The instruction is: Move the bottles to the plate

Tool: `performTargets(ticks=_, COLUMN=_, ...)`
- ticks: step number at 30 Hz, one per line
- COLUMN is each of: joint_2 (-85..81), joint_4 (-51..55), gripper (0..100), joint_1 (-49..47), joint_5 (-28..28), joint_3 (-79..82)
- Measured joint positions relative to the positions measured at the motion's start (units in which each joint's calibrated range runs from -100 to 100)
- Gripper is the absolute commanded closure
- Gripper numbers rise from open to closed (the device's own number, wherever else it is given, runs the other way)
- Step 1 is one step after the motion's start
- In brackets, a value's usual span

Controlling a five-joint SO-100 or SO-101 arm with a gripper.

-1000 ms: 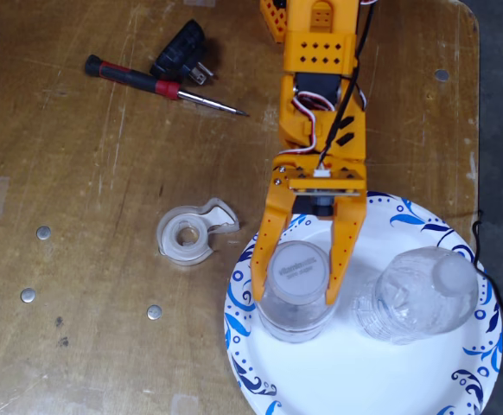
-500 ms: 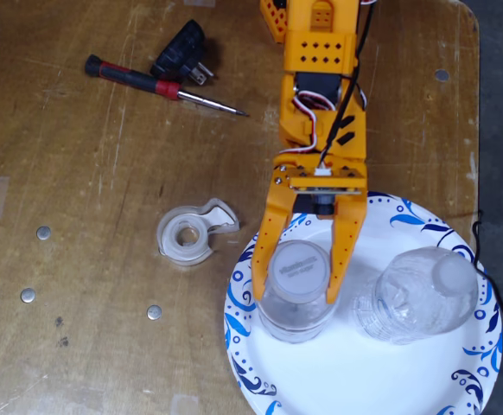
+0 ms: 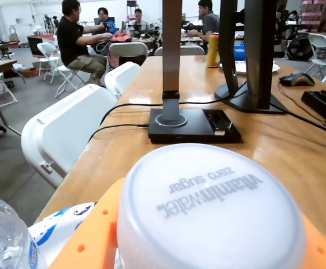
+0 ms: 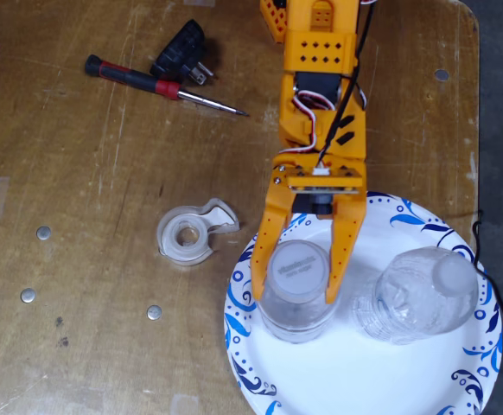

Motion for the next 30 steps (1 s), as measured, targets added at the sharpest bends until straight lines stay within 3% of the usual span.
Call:
performTargets(ticks=6, joint_2=0.0, joint_4=-0.09, gripper=67, joint_1=-1.91, joint_5=-2.19, joint_3=0.0)
performTargets(ticks=30, joint_2=0.0, joint_4=-0.43, gripper=67, joint_1=-2.46, joint_5=-2.34, joint_3=0.0)
